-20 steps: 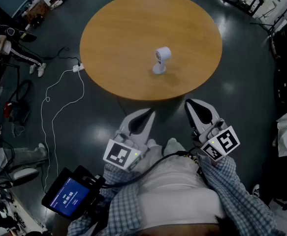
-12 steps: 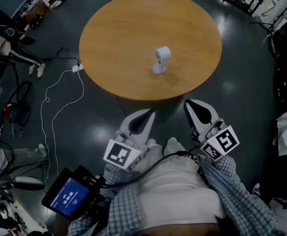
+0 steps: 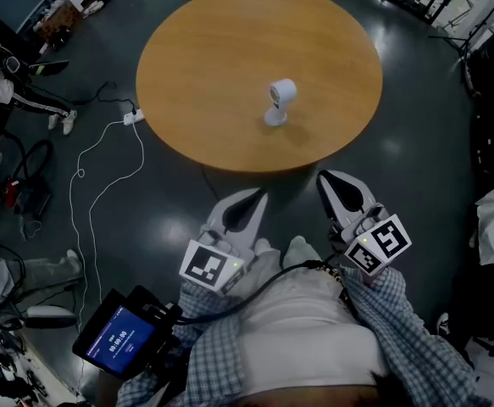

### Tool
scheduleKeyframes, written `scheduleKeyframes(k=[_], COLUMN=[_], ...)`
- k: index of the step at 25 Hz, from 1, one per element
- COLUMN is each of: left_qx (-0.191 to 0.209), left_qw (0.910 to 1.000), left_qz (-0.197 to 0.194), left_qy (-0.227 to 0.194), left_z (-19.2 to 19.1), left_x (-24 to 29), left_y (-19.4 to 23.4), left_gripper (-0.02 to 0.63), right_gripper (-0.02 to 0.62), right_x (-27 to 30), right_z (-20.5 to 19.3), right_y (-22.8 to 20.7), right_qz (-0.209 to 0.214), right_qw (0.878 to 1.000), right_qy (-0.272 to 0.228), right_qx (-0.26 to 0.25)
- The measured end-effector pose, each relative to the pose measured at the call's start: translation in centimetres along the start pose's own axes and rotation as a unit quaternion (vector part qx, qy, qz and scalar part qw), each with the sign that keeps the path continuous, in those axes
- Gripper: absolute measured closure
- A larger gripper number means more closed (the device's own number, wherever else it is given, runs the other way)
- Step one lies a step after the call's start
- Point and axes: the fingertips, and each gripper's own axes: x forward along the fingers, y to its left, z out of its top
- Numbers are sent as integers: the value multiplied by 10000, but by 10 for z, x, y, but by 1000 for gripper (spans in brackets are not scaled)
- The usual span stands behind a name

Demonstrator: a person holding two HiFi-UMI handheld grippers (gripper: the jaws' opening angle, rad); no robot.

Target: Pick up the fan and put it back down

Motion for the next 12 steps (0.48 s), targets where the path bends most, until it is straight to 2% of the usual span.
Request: scheduleKeyframes(k=[7,12], left_qx=[47,82], left_qw=[9999,9996], left_qz=[-118,-259], left_qy=[27,49], left_z=[0,-6], left_x=[-4,2], left_y=[7,11], left_gripper=[609,609], right_gripper=[595,595], right_x=[5,20], right_z=[-6,-7], right_y=[-1,4], right_qz=[-295,-162], right_qw=[9996,9989], right_qy=[31,18], right_qx=[-20,-435])
